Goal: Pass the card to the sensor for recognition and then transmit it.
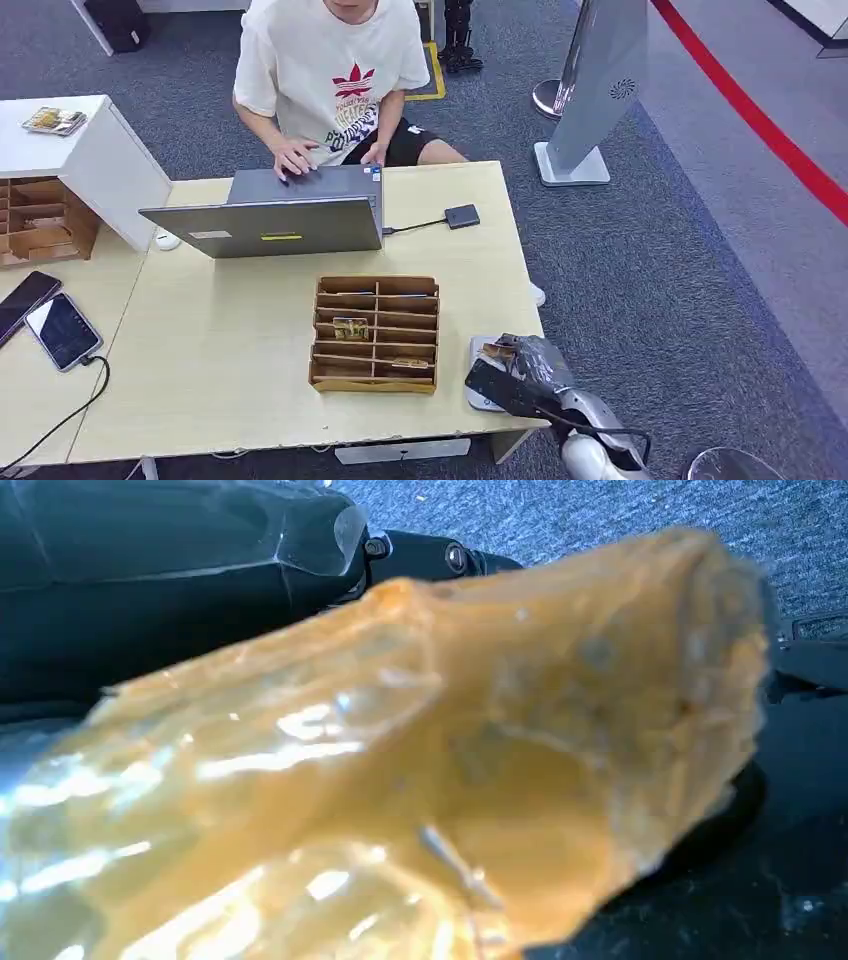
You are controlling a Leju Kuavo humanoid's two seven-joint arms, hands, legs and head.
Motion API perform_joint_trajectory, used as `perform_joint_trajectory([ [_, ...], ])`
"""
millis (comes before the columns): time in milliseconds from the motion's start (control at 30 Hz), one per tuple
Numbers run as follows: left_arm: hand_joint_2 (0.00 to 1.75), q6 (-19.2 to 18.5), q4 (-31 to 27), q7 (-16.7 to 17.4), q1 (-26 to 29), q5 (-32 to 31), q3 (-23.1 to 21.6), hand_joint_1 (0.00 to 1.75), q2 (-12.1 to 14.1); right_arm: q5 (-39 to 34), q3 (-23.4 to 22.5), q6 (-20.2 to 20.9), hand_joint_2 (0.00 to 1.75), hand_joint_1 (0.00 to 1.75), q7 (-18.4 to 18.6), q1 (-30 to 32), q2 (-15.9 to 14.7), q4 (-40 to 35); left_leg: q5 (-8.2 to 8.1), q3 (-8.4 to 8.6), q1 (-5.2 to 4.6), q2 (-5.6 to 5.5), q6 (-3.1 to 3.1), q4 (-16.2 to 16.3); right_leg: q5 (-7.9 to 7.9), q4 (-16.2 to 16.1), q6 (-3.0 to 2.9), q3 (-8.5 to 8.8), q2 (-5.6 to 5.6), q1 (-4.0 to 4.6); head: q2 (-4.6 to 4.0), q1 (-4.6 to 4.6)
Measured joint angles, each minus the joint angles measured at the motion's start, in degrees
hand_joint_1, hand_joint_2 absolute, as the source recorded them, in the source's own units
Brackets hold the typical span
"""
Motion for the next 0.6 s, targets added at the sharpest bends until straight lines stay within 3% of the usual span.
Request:
perform_joint_trajectory([
  [600, 0.0, -0.5, 0.02, 0.18, -0.05, -0.17, -0.11, 0.0, -0.02, 3.89, 0.35, -1.03, 1.75, 1.75, 1.48, 0.79, 0.42, 0.35, -0.01, 0.22, 0.0, 0.01, 0.0, 0.0, 0.0, -0.01, 0.0, 0.21, 0.0, 0.0, 0.0, 0.0],
])
